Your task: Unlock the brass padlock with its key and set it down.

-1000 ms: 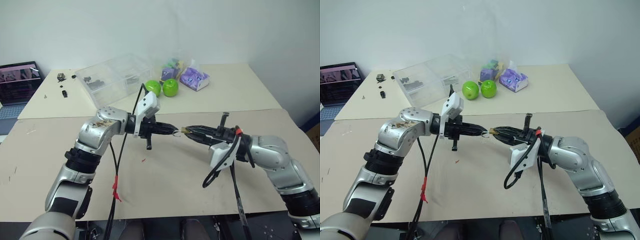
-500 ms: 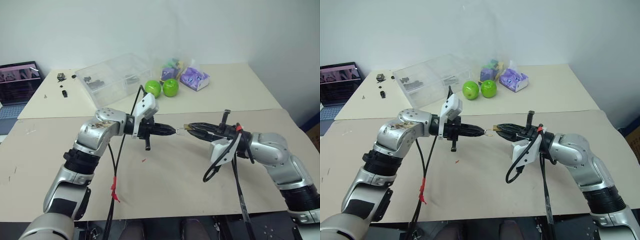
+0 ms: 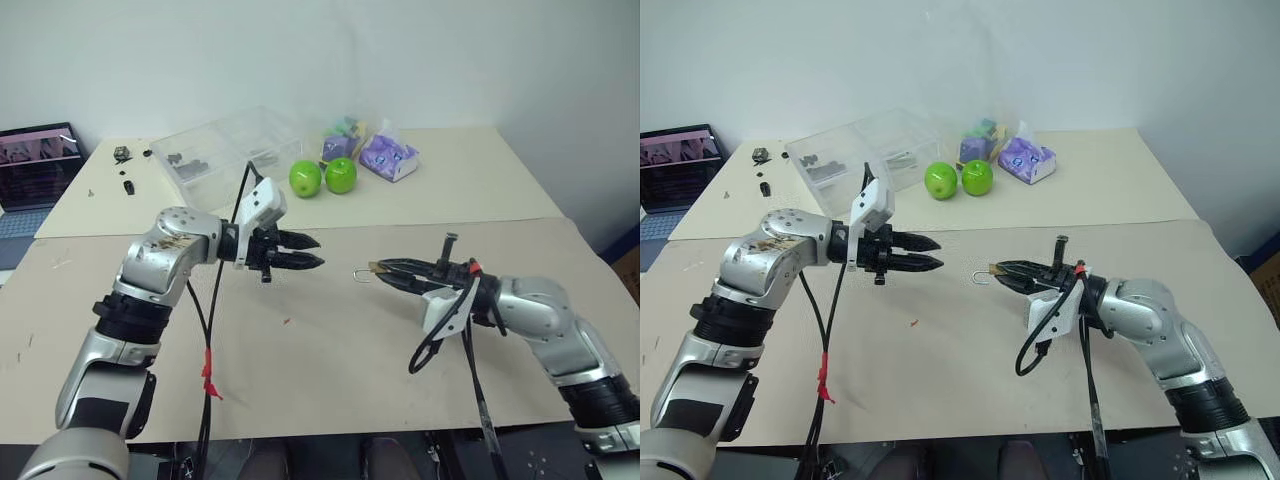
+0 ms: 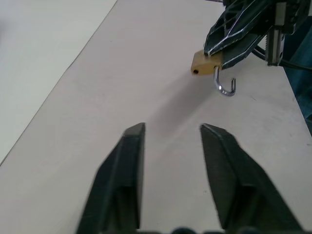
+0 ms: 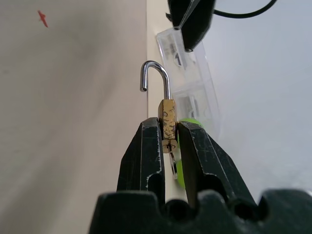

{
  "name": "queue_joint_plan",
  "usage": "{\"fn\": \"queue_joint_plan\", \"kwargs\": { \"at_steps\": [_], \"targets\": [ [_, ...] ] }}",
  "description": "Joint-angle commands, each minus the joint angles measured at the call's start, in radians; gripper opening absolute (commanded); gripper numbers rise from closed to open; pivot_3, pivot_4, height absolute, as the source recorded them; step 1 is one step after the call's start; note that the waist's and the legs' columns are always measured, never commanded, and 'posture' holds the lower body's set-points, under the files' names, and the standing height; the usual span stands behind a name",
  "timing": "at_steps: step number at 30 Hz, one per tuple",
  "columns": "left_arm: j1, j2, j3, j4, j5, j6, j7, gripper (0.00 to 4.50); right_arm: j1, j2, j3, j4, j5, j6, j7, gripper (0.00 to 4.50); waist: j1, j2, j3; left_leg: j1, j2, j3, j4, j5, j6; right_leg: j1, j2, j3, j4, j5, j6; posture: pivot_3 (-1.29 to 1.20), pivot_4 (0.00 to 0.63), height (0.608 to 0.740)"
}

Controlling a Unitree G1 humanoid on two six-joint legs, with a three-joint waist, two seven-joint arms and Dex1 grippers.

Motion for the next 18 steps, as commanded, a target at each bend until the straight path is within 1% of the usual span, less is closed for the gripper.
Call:
{"fn": "queue_joint_plan", "kwargs": {
  "at_steps": [1, 3, 4, 5, 6, 7, 11, 18],
  "targets": [
    [0.020, 0.019, 0.037, -0.074, -0.047, 0.020, -0.015, 3.52, -0.027, 0.014, 0.017, -0.001, 0.045, -0.011, 0.018, 0.13, -0.001, 0.000, 0.000, 0.000, 0.000, 0.000, 0.000, 0.000, 0.000, 0.000, 0.000, 0.000, 0.000, 0.000, 0.000, 0.00, 0.150, 0.740],
    [0.038, 0.036, 0.041, -0.108, -0.067, 0.025, -0.037, 4.24, -0.031, 0.025, 0.036, -0.001, 0.062, 0.015, 0.039, 0.13, -0.001, 0.000, 0.000, 0.000, 0.000, 0.000, 0.000, 0.000, 0.000, 0.000, 0.000, 0.000, 0.000, 0.000, 0.000, 0.00, 0.150, 0.740],
    [0.051, 0.045, 0.034, -0.117, -0.044, -0.028, -0.044, 4.44, -0.031, 0.031, 0.054, 0.000, 0.075, 0.060, 0.068, 0.13, -0.002, 0.000, 0.000, 0.000, 0.000, 0.000, 0.000, 0.000, 0.000, 0.000, 0.000, 0.000, 0.000, 0.000, 0.000, 0.00, 0.150, 0.740],
    [0.059, 0.050, 0.029, -0.121, -0.025, -0.068, -0.047, 4.49, -0.030, 0.036, 0.065, 0.002, 0.084, 0.092, 0.090, 0.13, -0.002, 0.000, 0.000, 0.000, 0.000, 0.000, 0.000, 0.000, 0.000, 0.000, 0.000, 0.000, 0.000, 0.000, 0.000, 0.00, 0.150, 0.740],
    [0.069, 0.068, 0.005, -0.113, 0.028, -0.148, -0.055, 4.49, -0.033, 0.038, 0.073, 0.013, 0.071, 0.093, 0.094, 0.13, -0.001, 0.000, 0.000, 0.000, 0.000, 0.000, 0.000, 0.000, 0.000, 0.000, 0.000, 0.000, 0.000, 0.000, 0.000, 0.00, 0.150, 0.740],
    [0.074, 0.083, -0.010, -0.101, 0.056, -0.192, -0.069, 4.49, -0.032, 0.049, 0.078, 0.019, 0.092, 0.132, 0.107, 0.13, -0.001, 0.000, 0.000, 0.000, 0.000, 0.000, 0.000, 0.000, 0.000, 0.000, 0.000, 0.000, 0.000, 0.000, 0.000, 0.00, 0.150, 0.740],
    [0.055, 0.066, 0.004, -0.053, 0.079, -0.250, -0.044, 4.49, -0.049, 0.086, 0.091, 0.021, 0.155, 0.258, 0.164, 0.13, 0.001, 0.000, 0.000, 0.000, 0.000, 0.000, 0.000, 0.000, 0.000, 0.000, 0.000, 0.000, 0.000, 0.000, 0.000, 0.00, 0.150, 0.740],
    [0.059, 0.062, -0.004, -0.049, 0.102, -0.280, -0.045, 4.49, -0.131, 0.145, 0.139, 0.066, 0.103, 0.250, 0.177, 0.13, 0.000, 0.000, 0.000, 0.000, 0.000, 0.000, 0.000, 0.000, 0.000, 0.000, 0.000, 0.000, 0.000, 0.000, 0.000, 0.00, 0.150, 0.740]
  ]
}}
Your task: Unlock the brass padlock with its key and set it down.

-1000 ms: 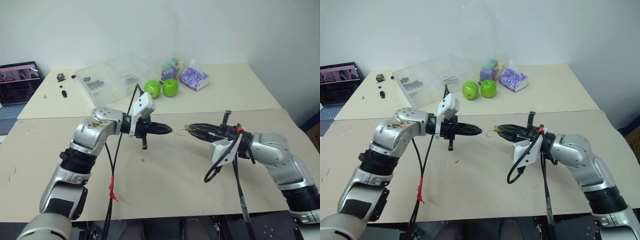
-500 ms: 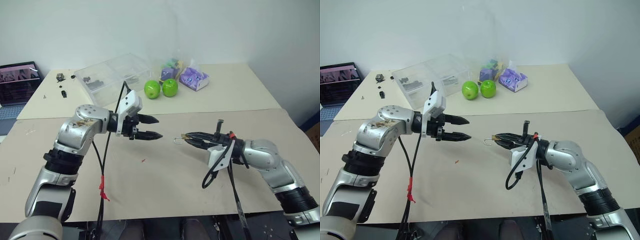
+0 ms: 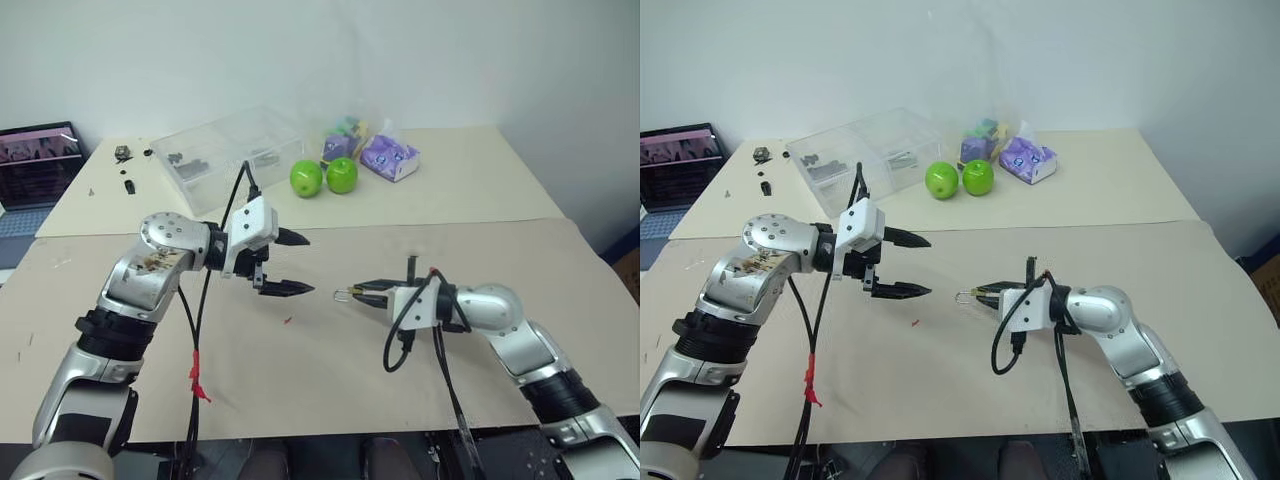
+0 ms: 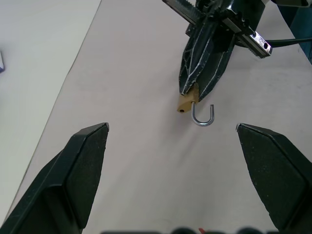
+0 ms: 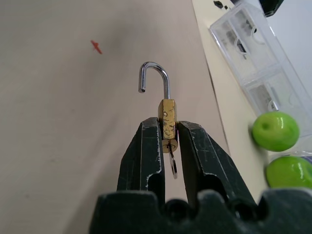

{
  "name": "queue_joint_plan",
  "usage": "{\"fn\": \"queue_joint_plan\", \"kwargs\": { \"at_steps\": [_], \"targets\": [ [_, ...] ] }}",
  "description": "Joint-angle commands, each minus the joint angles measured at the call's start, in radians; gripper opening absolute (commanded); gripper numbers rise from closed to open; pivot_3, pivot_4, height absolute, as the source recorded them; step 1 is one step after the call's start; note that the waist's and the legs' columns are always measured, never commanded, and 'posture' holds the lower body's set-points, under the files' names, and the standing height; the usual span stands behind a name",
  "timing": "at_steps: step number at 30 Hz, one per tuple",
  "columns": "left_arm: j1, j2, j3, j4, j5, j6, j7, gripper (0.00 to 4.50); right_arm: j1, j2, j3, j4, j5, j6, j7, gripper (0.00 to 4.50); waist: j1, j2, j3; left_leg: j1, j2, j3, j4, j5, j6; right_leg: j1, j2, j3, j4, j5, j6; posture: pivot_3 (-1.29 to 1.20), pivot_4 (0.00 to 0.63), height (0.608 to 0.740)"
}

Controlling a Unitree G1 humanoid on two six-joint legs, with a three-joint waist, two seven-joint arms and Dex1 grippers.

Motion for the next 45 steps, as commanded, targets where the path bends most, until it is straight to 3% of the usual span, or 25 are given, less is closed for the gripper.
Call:
{"fn": "queue_joint_plan", "kwargs": {
  "at_steps": [1, 12, 17, 19, 27, 29, 35, 41, 45],
  "targets": [
    [-0.014, 0.000, 0.006, -0.014, 0.011, -0.020, 0.004, 4.49, -0.049, 0.036, 0.035, 0.013, -0.023, -0.021, 0.002, 0.13, -0.002, 0.000, 0.000, 0.000, 0.000, 0.000, 0.000, 0.000, 0.000, 0.000, 0.000, 0.000, 0.000, 0.000, 0.000, 0.00, 0.150, 0.740],
    [-0.005, -0.002, -0.006, -0.040, 0.005, 0.006, -0.012, 4.49, -0.155, 0.051, 0.148, 0.238, -0.321, -0.183, -0.128, 0.13, -0.001, 0.000, 0.000, 0.000, 0.000, 0.000, 0.000, 0.000, 0.000, -0.001, 0.000, 0.000, 0.001, 0.000, 0.000, 0.00, 0.150, 0.740],
    [0.012, 0.020, -0.001, -0.079, -0.037, 0.068, -0.047, 4.49, -0.149, 0.047, 0.144, 0.277, -0.314, -0.200, -0.130, 0.13, -0.004, 0.000, 0.000, 0.000, 0.000, 0.000, -0.001, 0.000, 0.000, -0.001, 0.000, 0.000, 0.001, 0.000, 0.000, 0.00, 0.150, 0.740],
    [0.011, 0.024, 0.001, -0.083, -0.039, 0.074, -0.052, 4.50, -0.144, 0.045, 0.142, 0.275, -0.319, -0.203, -0.137, 1.13, -0.006, 0.000, 0.000, 0.000, 0.000, 0.000, 0.000, 0.000, 0.000, -0.001, 0.000, 0.000, 0.001, 0.000, 0.000, 0.00, 0.150, 0.740],
    [0.011, 0.038, -0.004, -0.070, -0.032, 0.062, -0.083, 4.50, -0.095, -0.004, 0.104, 0.200, -0.273, -0.172, -0.093, 3.78, -0.002, 0.000, 0.000, 0.000, 0.000, 0.000, 0.000, 0.000, 0.000, -0.001, 0.000, 0.000, 0.001, 0.000, 0.000, 0.00, 0.150, 0.740],
    [0.012, 0.041, -0.008, -0.064, -0.026, 0.055, -0.090, 4.50, -0.062, -0.060, 0.094, 0.171, -0.245, -0.168, -0.050, 4.43, 0.001, 0.000, 0.000, 0.000, 0.000, 0.000, 0.000, 0.000, 0.000, -0.001, 0.000, 0.000, 0.001, 0.000, 0.000, 0.00, 0.150, 0.740],
    [0.022, 0.039, -0.006, -0.067, -0.028, 0.059, -0.095, 4.50, 0.049, -0.193, 0.037, 0.078, -0.131, -0.108, 0.054, 4.43, 0.004, 0.000, 0.000, 0.000, 0.000, 0.000, 0.000, 0.000, 0.000, 0.000, 0.000, 0.000, 0.000, 0.000, 0.000, 0.00, 0.150, 0.740],
    [0.078, 0.014, 0.014, -0.072, -0.006, -0.027, -0.047, 4.50, 0.139, -0.278, -0.097, -0.171, 0.350, 0.478, 0.310, 4.43, 0.002, 0.000, 0.000, 0.000, 0.000, 0.000, 0.002, -0.002, 0.003, 0.002, 0.000, 0.000, 0.000, 0.000, 0.000, 0.00, 0.150, 0.740],
    [0.113, -0.020, 0.042, -0.064, 0.011, -0.050, 0.052, 4.50, 0.101, -0.296, -0.180, -0.245, 0.532, 0.711, 0.337, 4.43, 0.000, 0.000, 0.000, 0.001, 0.000, 0.000, 0.003, -0.003, 0.005, 0.003, 0.000, 0.001, 0.000, 0.000, 0.000, 0.00, 0.150, 0.740]
  ]
}}
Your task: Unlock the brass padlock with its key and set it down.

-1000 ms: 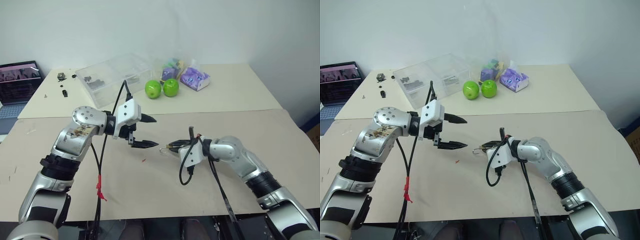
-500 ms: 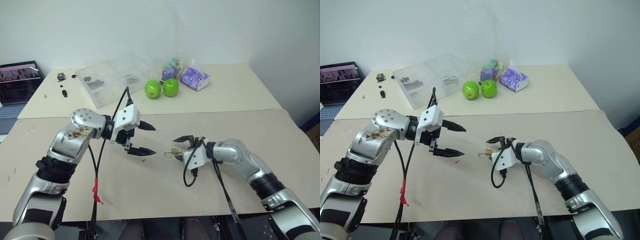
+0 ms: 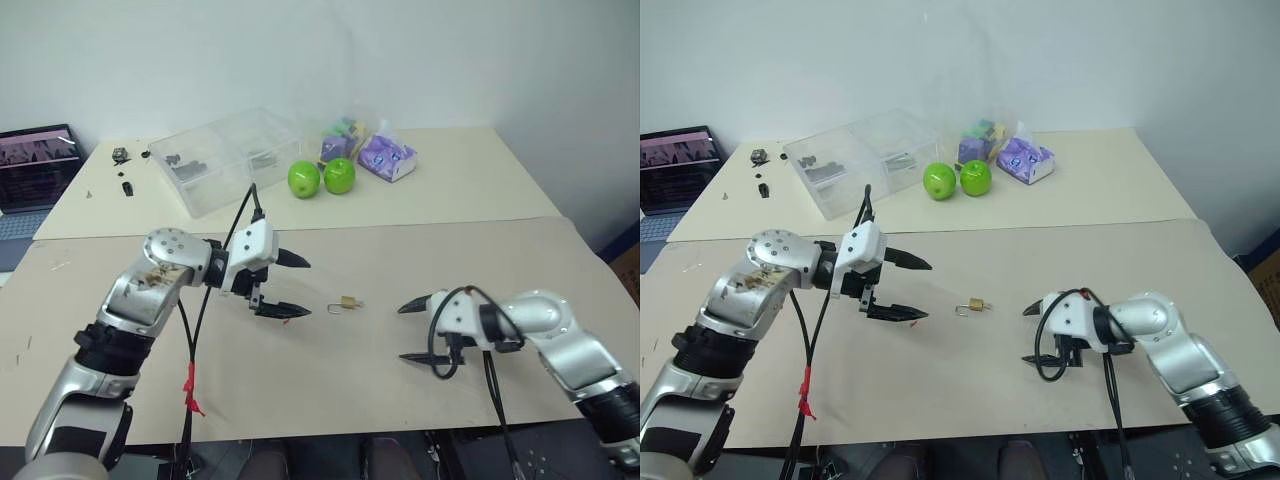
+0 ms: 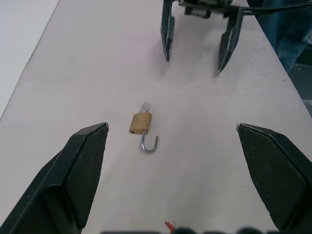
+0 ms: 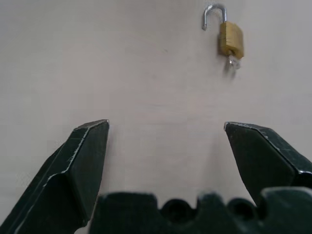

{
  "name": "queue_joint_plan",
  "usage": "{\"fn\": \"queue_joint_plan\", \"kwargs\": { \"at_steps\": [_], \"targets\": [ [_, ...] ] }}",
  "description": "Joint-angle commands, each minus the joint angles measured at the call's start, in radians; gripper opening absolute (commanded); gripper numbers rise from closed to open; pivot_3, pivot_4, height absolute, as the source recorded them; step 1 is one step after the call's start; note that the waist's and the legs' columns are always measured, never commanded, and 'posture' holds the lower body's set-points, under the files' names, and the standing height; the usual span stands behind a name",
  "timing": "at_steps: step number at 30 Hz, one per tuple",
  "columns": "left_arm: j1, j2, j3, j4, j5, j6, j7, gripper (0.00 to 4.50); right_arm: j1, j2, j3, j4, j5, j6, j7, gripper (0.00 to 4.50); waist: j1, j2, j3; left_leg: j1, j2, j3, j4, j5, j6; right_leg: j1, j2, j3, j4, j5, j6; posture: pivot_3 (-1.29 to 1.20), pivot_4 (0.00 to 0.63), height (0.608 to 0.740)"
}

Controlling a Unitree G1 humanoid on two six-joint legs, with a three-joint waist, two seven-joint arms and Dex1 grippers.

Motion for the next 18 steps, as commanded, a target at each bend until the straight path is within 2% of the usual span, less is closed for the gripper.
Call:
{"fn": "queue_joint_plan", "kwargs": {
  "at_steps": [1, 4, 6, 12, 18],
  "targets": [
    [0.013, 0.000, 0.048, -0.029, 0.020, -0.054, 0.063, 4.50, -0.060, -0.009, -0.102, -0.081, 0.164, 0.195, 0.006, 4.43, 0.001, 0.000, 0.000, 0.000, 0.000, 0.000, 0.000, 0.000, 0.000, 0.000, 0.000, 0.000, 0.000, 0.000, 0.000, 0.00, 0.150, 0.740],
    [0.038, -0.002, 0.062, -0.074, 0.013, -0.066, 0.096, 4.50, -0.095, -0.020, -0.149, -0.121, 0.242, 0.324, -0.014, 4.43, 0.006, 0.000, 0.000, 0.000, 0.000, 0.000, -0.001, 0.000, 0.001, 0.000, 0.000, -0.001, 0.000, 0.000, 0.000, 0.00, 0.150, 0.740],
    [0.051, -0.008, 0.079, -0.077, 0.011, -0.089, 0.117, 4.50, -0.097, -0.028, -0.161, -0.143, 0.234, 0.347, -0.036, 4.43, 0.012, 0.000, 0.000, 0.000, 0.000, -0.001, 0.000, 0.000, 0.001, 0.000, 0.000, -0.001, -0.001, 0.000, 0.000, 0.00, 0.150, 0.740],
    [0.045, 0.005, 0.125, -0.058, 0.008, -0.081, 0.167, 4.50, -0.013, -0.028, -0.215, -0.094, 0.167, 0.280, -0.082, 4.43, 0.038, 0.000, 0.000, -0.001, 0.000, 0.000, 0.000, -0.001, 0.001, 0.000, 0.000, -0.002, -0.002, 0.000, 0.000, 0.00, 0.150, 0.740],
    [0.039, 0.011, 0.157, -0.064, -0.026, -0.029, 0.178, 4.50, -0.014, -0.003, -0.248, -0.034, 0.148, 0.241, -0.118, 4.43, 0.031, 0.000, 0.000, -0.001, 0.000, 0.000, 0.000, -0.001, 0.001, 0.000, 0.000, -0.002, -0.002, 0.000, 0.000, 0.00, 0.150, 0.740]
  ]
}}
